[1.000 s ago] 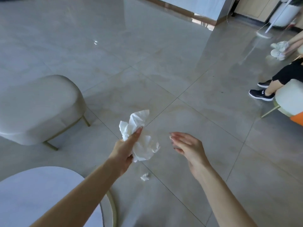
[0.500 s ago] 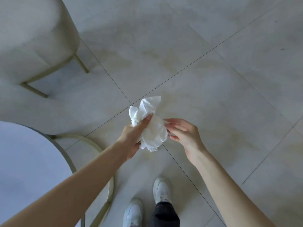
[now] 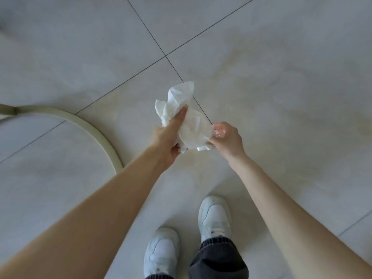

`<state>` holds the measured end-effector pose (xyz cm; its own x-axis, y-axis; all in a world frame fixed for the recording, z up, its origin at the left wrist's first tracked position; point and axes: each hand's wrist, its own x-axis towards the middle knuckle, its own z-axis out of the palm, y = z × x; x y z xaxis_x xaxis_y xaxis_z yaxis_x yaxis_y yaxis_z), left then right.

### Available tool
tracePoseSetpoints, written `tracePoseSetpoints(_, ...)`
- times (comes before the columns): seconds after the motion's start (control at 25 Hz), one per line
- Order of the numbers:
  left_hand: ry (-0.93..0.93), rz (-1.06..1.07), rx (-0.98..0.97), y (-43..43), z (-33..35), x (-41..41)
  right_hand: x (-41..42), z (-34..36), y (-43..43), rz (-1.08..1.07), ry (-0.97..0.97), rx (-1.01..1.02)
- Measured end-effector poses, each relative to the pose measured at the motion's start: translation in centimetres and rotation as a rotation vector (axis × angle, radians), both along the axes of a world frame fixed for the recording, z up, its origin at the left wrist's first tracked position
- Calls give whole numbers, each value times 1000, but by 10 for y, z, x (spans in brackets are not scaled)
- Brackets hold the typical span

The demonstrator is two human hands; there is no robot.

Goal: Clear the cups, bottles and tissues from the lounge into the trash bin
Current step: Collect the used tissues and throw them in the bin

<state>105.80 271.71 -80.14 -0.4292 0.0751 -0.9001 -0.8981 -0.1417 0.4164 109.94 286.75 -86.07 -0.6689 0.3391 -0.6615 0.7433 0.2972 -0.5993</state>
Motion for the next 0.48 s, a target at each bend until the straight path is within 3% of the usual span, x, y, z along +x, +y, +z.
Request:
tracePoseSetpoints(0.08, -6, 27, -28, -3, -16, 4, 2, -27, -8, 208, -7, 146)
tracePoseSetpoints(0.28, -26, 85, -88, -14, -23, 5, 11, -56, -25, 362, 19, 247)
tracePoseSetpoints(0.48, -46, 106, -111, -16, 16, 1, 16, -37, -21, 147, -42, 253)
